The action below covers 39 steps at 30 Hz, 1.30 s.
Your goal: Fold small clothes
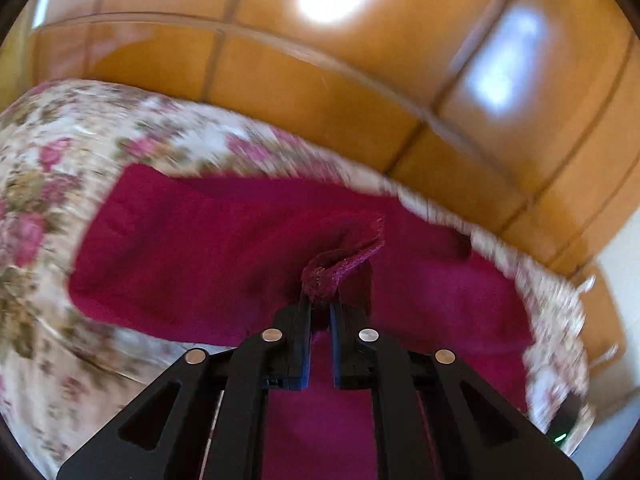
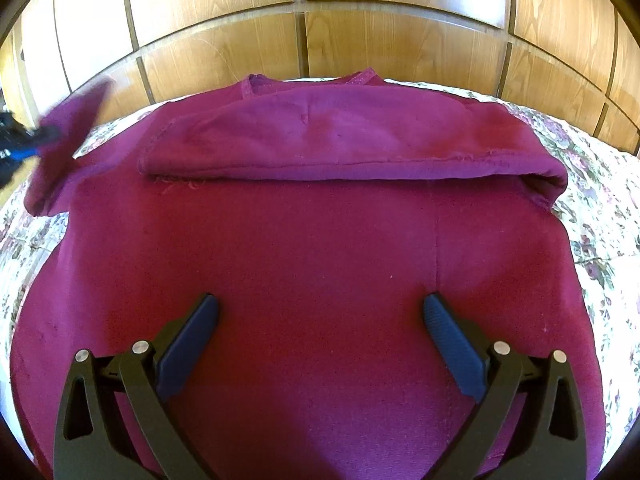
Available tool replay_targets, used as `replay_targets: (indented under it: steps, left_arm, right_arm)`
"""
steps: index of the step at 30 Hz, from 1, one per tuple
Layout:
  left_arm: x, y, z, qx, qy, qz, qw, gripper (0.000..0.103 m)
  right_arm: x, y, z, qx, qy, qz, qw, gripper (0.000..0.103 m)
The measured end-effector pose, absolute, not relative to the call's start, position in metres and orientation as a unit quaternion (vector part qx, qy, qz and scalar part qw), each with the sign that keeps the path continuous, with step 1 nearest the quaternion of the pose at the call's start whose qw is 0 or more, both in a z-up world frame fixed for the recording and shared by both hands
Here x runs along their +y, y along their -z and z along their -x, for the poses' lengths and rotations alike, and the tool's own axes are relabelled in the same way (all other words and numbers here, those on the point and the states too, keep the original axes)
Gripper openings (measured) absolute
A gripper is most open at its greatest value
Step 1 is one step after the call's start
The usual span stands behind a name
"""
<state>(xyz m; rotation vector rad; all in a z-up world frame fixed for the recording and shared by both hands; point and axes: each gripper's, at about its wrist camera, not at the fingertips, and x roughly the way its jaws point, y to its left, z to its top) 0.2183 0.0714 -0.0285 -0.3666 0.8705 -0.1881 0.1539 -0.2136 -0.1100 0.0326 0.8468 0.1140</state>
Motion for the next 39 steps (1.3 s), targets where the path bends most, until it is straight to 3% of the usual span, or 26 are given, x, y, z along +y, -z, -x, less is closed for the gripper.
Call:
replay_targets:
  steps: [1,3,5,6,9,13,22,23,25,26,27,30,39]
  left_arm:
    - [0.062,0.036,-0.22,0.43,0.091,0.164,0.883,0.008]
    - [0.052,0.046,-0.215,0.446,0.092,0.154,0.877,0.033]
    - [0.051,0.049,-0.199,0.438,0.088,0.153,0.881,0.049]
    - [0.051,0.05,-0.191,0.433,0.084,0.147,0.885,0.051]
    - [0.056,0.053,-0.161,0.422,0.071,0.119,0.896,0.051]
    - [0.058,0.063,-0.126,0.427,0.063,0.101,0.897,0.051]
    - [0.063,0.083,-0.091,0.443,0.072,0.101,0.888,0.051]
    - [0.063,0.085,-0.089,0.441,0.07,0.099,0.889,0.051]
    - [0.063,0.086,-0.089,0.44,0.069,0.097,0.89,0.054]
    - [0.062,0.086,-0.09,0.441,0.068,0.091,0.891,0.065]
    - [0.061,0.085,-0.089,0.439,0.066,0.087,0.892,0.073]
    - [0.058,0.082,-0.089,0.434,0.063,0.082,0.895,0.082]
    - [0.044,0.071,-0.096,0.419,0.058,0.071,0.904,0.082]
  right_arm:
    - [-0.214,0.11,-0.154,0.411,-0.057,-0.018,0.91,0.101]
    - [-0.215,0.108,-0.154,0.413,-0.062,-0.023,0.908,0.101]
    - [-0.218,0.103,-0.155,0.418,-0.068,-0.034,0.905,0.101]
    - [-0.219,0.099,-0.155,0.416,-0.073,-0.042,0.905,0.101]
    - [-0.215,0.086,-0.16,0.415,-0.122,-0.092,0.897,0.098]
    - [-0.183,0.076,-0.188,0.437,-0.235,-0.171,0.851,0.07]
    - [-0.084,0.099,-0.269,0.507,-0.29,-0.204,0.785,0.069]
    - [-0.076,0.099,-0.274,0.511,-0.284,-0.196,0.787,0.063]
    - [-0.063,0.095,-0.274,0.518,-0.277,-0.161,0.794,0.016]
    - [-0.057,0.089,-0.273,0.515,-0.276,-0.14,0.799,0.008]
    - [-0.054,0.083,-0.27,0.509,-0.275,-0.13,0.805,0.008]
    - [-0.056,0.041,-0.255,0.456,-0.292,-0.112,0.833,0.008]
    - [-0.13,-0.069,-0.246,0.33,-0.249,-0.086,0.907,0.008]
